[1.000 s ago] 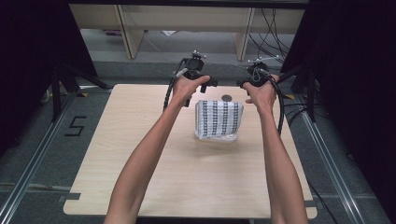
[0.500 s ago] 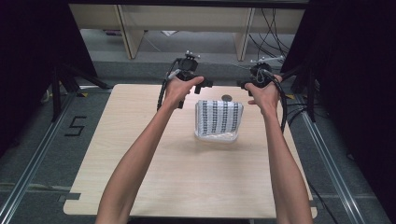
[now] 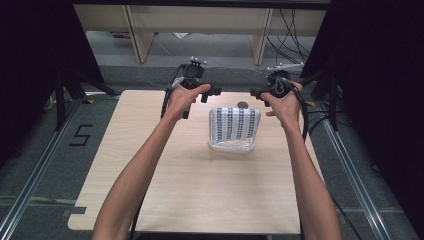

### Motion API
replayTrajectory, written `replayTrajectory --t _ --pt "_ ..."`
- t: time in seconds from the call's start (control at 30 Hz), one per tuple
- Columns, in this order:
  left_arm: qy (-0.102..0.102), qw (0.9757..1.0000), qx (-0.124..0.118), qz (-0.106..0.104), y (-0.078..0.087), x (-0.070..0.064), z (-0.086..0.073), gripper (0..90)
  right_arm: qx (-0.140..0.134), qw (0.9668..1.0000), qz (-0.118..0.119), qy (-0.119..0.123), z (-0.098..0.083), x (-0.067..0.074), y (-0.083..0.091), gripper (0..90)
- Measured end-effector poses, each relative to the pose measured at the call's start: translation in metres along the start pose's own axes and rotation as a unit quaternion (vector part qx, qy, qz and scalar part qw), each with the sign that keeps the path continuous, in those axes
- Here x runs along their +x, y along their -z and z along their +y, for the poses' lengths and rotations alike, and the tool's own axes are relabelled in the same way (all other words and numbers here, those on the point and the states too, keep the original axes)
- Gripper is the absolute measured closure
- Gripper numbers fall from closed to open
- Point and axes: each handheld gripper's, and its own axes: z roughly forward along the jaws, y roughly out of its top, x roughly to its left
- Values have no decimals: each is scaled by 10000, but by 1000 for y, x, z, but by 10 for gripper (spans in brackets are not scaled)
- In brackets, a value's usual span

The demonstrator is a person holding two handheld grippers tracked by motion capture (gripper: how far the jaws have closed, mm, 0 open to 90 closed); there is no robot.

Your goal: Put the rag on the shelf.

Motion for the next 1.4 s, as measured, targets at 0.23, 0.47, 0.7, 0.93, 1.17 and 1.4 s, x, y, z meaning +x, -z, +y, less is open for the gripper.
replayTrajectory --t 0.23,0.47,0.7,0.93,1.17,1.4 --pt "-52 10000 -1 18 8 0 -7 160 -21 10000 31 39 -4 5 11 471" --pt "-196 9997 -138 -83 24 -6 -15 160 -77 9998 144 139 -11 9 19 462" --pt "-447 9985 -296 -79 39 -18 -24 160 -225 9992 233 222 -15 17 28 437" --pt "-602 9976 -335 -102 50 -26 -37 160 -327 9985 323 310 -20 31 38 388" --pt "-731 9964 -416 -76 58 -32 -47 160 -377 9973 320 539 -23 40 44 374" --pt "-769 9961 -430 -103 61 -34 -52 160 -360 9974 334 529 -26 45 46 372"
